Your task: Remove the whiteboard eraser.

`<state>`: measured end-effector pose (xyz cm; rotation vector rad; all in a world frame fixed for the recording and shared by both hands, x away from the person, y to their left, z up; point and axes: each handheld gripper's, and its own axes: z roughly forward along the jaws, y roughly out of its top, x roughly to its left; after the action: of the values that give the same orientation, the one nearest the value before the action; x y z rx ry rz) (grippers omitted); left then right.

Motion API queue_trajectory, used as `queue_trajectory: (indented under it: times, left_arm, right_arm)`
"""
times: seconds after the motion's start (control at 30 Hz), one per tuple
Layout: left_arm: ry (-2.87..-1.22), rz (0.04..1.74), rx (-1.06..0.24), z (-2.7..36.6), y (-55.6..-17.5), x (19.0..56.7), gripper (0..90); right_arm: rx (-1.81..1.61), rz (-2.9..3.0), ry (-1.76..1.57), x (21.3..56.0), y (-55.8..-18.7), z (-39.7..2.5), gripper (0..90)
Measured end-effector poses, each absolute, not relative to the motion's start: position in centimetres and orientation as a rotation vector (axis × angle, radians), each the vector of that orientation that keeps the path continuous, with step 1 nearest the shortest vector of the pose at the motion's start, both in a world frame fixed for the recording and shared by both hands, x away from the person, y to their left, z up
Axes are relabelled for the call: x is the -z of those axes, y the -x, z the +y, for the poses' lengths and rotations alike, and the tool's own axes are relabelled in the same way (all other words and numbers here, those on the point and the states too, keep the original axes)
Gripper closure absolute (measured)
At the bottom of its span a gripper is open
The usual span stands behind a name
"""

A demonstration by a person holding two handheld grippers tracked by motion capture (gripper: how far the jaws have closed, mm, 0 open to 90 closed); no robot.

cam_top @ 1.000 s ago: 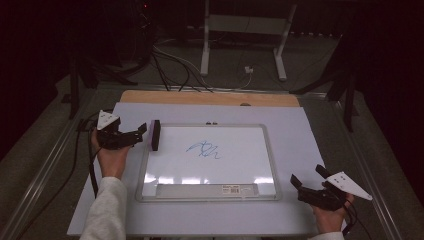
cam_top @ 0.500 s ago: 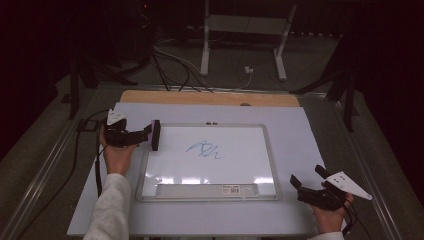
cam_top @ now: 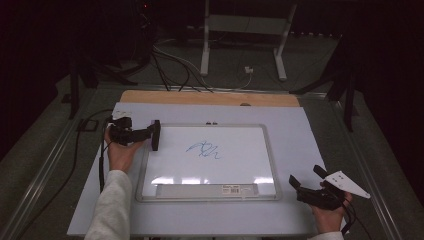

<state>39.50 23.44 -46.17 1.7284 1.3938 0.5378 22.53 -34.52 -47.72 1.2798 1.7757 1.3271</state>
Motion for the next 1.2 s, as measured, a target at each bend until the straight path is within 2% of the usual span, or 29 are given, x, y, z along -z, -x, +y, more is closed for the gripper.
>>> queue_trajectory:
  times: [0.07, 0.13, 0.27, 0.63, 0.97, 1.2]
  left_arm:
    - [-1.732, 1.404, -0.528, 23.4, -39.6, 46.3, 9.6]
    - [-1.743, 1.403, -0.519, 23.3, -39.7, 46.5, 16.4]
    - [-1.772, 1.415, -0.504, 22.9, -39.9, 46.9, 20.6]
    - [-1.799, 1.476, -0.478, 22.7, -40.3, 48.0, 26.3]
    - [-1.795, 1.473, -0.426, 22.8, -39.9, 48.3, 43.2]
    - [-1.795, 1.469, -0.400, 22.7, -39.9, 48.5, 45.5]
  right_arm:
    - [-1.327, 1.777, -1.281, 47.7, -22.5, -34.5, 0.0]
    - [-1.328, 1.777, -1.280, 47.7, -22.5, -34.5, 0.0]
    - [-1.330, 1.779, -1.281, 47.7, -22.5, -34.6, 0.0]
    - [-1.328, 1.791, -1.289, 47.9, -22.6, -34.8, 0.0]
    - [-1.317, 1.796, -1.279, 47.8, -22.5, -34.5, 0.0]
    - [-1.315, 1.799, -1.285, 47.9, -22.6, -34.5, 0.0]
